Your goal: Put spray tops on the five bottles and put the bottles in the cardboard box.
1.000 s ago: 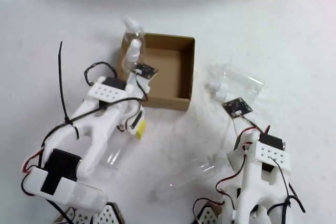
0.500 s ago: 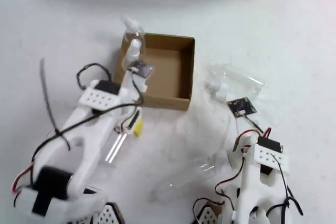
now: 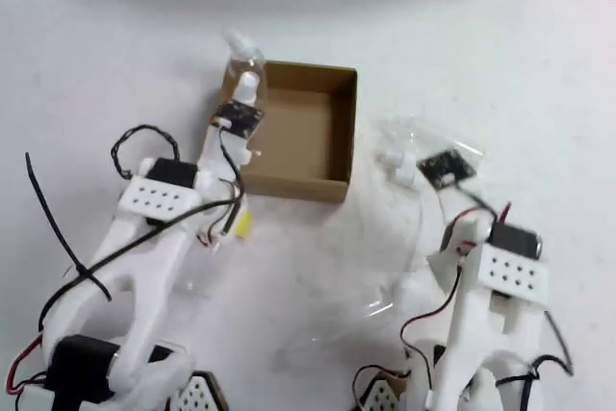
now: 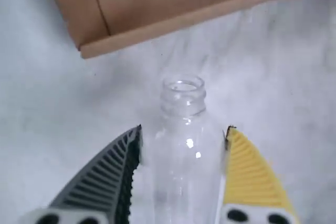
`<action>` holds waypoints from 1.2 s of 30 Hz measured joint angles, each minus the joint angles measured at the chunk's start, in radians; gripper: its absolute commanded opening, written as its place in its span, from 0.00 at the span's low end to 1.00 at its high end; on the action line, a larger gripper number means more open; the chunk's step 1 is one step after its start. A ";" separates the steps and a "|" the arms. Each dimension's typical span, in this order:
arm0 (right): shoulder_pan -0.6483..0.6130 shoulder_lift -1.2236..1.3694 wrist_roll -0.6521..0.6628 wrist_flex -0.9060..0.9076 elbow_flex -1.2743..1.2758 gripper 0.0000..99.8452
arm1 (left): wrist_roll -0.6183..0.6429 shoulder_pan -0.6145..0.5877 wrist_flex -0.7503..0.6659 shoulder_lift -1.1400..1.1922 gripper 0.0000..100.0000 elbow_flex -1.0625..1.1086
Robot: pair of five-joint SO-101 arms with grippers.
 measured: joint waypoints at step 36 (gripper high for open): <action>-0.245 0.959 0.437 0.075 -0.804 0.25 | -0.002 -0.028 -0.043 -0.002 0.09 0.012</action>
